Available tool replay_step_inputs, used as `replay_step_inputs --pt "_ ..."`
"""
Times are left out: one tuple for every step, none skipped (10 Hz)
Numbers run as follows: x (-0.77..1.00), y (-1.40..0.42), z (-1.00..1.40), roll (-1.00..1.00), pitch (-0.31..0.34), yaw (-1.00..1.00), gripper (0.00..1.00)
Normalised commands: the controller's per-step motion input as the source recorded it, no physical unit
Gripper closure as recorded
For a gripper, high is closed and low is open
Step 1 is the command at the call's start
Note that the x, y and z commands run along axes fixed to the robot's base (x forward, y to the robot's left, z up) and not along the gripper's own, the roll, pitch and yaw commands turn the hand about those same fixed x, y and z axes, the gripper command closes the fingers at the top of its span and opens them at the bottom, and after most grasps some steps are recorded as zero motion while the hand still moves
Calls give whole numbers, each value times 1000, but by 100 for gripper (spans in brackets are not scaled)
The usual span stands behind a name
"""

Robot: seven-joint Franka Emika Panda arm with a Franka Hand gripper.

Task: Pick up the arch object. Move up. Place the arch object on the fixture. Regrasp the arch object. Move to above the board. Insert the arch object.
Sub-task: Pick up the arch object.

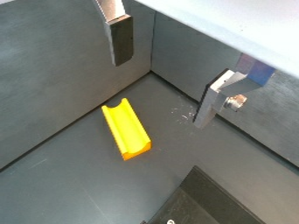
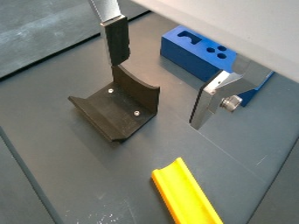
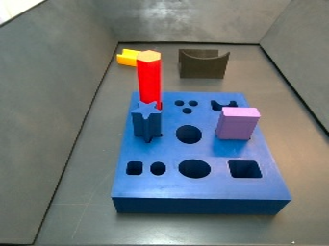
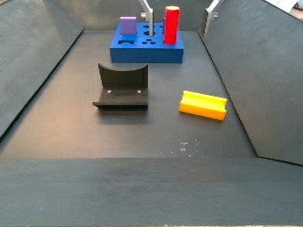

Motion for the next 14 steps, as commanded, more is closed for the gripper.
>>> replay_step_inputs --pt "-123 -120 -360 0 -16 549 0" --pt "-231 -146 -663 134 -84 991 0" --pt "-211 -51 -817 169 -101 1000 0" --pt "-191 0 -803 97 -104 1000 0" --pt "-171 0 -763 63 -109 1000 0" --pt "-177 40 -797 63 -131 1000 0" --pt "-209 0 -1000 89 -121 974 0" --pt "-277 17 -1000 83 -117 886 0" --pt "-343 60 -1000 83 -117 811 0" --pt "-406 114 -1000 89 -120 729 0" --pt "-477 280 -1000 91 -120 514 0" --pt "-354 360 -980 103 -64 360 0" --pt "-351 177 -889 40 -79 303 0" --pt "-40 0 -686 0 -26 323 0"
